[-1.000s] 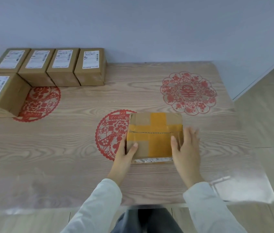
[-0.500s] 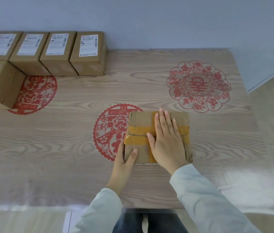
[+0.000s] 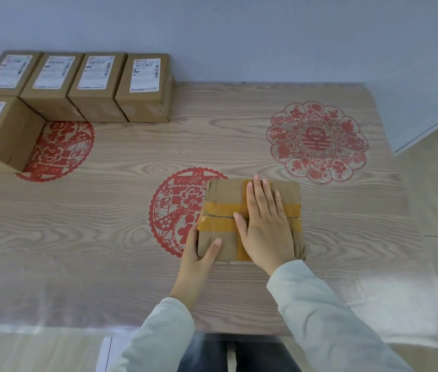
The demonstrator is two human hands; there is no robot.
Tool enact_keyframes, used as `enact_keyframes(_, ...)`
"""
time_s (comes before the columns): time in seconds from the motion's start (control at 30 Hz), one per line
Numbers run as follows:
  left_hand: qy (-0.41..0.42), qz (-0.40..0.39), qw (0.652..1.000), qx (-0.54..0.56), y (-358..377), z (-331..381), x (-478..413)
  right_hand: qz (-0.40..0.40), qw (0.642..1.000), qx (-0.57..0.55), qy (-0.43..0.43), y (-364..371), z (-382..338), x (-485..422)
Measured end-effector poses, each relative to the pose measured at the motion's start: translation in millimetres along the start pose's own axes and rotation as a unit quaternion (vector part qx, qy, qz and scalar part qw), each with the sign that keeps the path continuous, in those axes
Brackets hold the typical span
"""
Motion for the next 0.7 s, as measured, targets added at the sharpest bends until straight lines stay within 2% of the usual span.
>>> enact_keyframes(0.07, 0.021, -0.019, 0.999, -0.023, -2.5, 3.3, 2.5, -0.001, 0.997, -0.081, -0.016, -12.5, 4.7, 3.4)
enact_keyframes(0.17, 0.036, -0.031, 0.997, -0.061, -12.8, -1.0, 5.5, 0.032, 0.966, -0.256, -0.019, -43.1, 20.6, 24.3)
enact_keyframes(0.23, 0.035, -0.039, 0.994, -0.091, -19.9, -6.7, 8.6, 0.055, 0.933, -0.355, 0.019, -51.0, 40.0, 47.2)
enact_keyframes(0.3, 0.026, -0.058, 0.992, -0.11, -23.4, -12.9, 13.1, 0.032, 0.899, -0.425, 0.104, -34.3, 64.6, 69.3)
enact_keyframes(0.37, 0.018, -0.08, 0.99, -0.114, -22.2, -17.7, 17.1, -0.031, 0.873, -0.459, 0.166, -6.3, 77.9, 84.4)
enact_keyframes(0.43, 0.007, -0.076, 0.991, -0.108, -22.3, -21.9, 17.0, -0.068, 0.861, -0.473, 0.172, 13.2, 76.3, 89.9)
enact_keyframes(0.57, 0.017, -0.03, 0.995, -0.089, -21.7, -13.9, 11.2, -0.034, 0.846, -0.496, 0.191, 17.0, 71.0, 85.6)
enact_keyframes(0.7, 0.041, 0.004, 0.996, -0.081, -19.0, 8.9, 11.0, 0.001, 0.853, -0.475, 0.217, 0.1, 71.6, 78.9)
Point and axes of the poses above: each hand's wrist, its own x-axis away from the middle knuckle, its own y-axis out of the palm, z = x × y, the point moved 6 cm from there along -x, towards the middle knuckle, and after that the axes turned 5 degrees about -z, right-handed, at the moved point
